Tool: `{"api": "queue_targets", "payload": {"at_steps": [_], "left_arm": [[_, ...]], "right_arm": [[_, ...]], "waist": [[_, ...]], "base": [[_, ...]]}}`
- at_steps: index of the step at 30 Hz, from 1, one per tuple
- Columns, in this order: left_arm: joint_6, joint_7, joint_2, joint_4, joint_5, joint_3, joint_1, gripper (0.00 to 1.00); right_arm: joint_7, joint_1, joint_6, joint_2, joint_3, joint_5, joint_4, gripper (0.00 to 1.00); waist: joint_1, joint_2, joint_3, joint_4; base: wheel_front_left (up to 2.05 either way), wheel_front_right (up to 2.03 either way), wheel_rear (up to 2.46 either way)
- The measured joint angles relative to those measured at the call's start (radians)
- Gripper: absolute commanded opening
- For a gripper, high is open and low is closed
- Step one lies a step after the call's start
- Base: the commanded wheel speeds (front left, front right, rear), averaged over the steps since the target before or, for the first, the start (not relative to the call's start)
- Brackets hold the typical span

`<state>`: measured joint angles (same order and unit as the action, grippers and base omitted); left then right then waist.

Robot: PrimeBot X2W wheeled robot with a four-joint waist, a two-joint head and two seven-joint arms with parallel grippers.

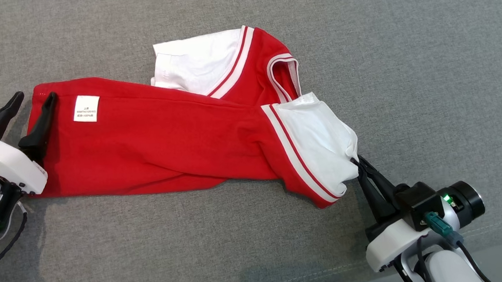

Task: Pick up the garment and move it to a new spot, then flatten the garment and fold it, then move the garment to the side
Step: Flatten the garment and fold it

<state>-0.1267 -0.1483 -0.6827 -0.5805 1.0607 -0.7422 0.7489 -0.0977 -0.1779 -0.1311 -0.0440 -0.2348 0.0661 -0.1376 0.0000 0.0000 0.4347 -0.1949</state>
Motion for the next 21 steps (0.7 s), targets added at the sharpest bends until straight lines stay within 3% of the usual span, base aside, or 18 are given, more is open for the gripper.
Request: {"api": "queue_targets", "payload": {"at_steps": [8,10,11,12,14,19,20,21], "left_arm": [[0.0,0.026,-0.026,0.002,0.065,-0.033,0.003,1.0],[0.0,0.035,-0.035,0.007,0.074,-0.046,0.009,0.84],[0.0,0.039,-0.035,0.012,0.083,-0.052,0.014,0.81],[0.0,0.043,-0.035,0.019,0.094,-0.056,0.017,0.82],[0.0,0.044,-0.037,0.034,0.105,-0.07,0.018,0.99],[0.0,0.048,-0.052,0.061,0.135,-0.085,0.019,1.0],[0.0,0.046,-0.057,0.061,0.135,-0.087,0.019,0.88],[0.0,0.043,-0.06,0.061,0.137,-0.088,0.019,0.58]], "right_arm": [[-0.009,-0.003,0.0,0.0,-0.022,-0.006,-0.006,0.0],[-0.01,-0.008,0.0,0.0,-0.03,-0.007,-0.006,0.0],[-0.01,-0.013,0.0,0.0,-0.032,-0.007,-0.006,0.0],[-0.01,-0.019,0.0,0.0,-0.033,-0.007,-0.006,0.0],[-0.017,-0.023,0.0,0.0,-0.033,-0.008,-0.006,0.0],[-0.017,-0.023,0.0,0.0,-0.034,-0.008,-0.007,0.0],[-0.017,-0.023,0.0,0.0,-0.035,-0.008,-0.008,0.0],[-0.018,-0.023,0.0,0.0,-0.034,-0.008,-0.008,0.0]], "waist": [[-0.0001,0.0,0.012,-0.008],[0.0,0.0,0.016,-0.01],[0.0,0.0,0.018,-0.012],[0.0,0.0,0.019,-0.013],[0.0,0.0,0.021,-0.015],[0.0,0.0,0.023,-0.019],[0.0,0.0,0.023,-0.019],[0.0,0.0,0.022,-0.02]], "base": [[0.0,0.0,0.0],[0.0,0.0,0.0],[0.0,0.0,0.0],[0.0,0.0,0.0],[0.0,0.0,0.0],[0.0,0.0,0.0],[0.0,0.0,0.0],[0.0,0.0,0.0]]}}
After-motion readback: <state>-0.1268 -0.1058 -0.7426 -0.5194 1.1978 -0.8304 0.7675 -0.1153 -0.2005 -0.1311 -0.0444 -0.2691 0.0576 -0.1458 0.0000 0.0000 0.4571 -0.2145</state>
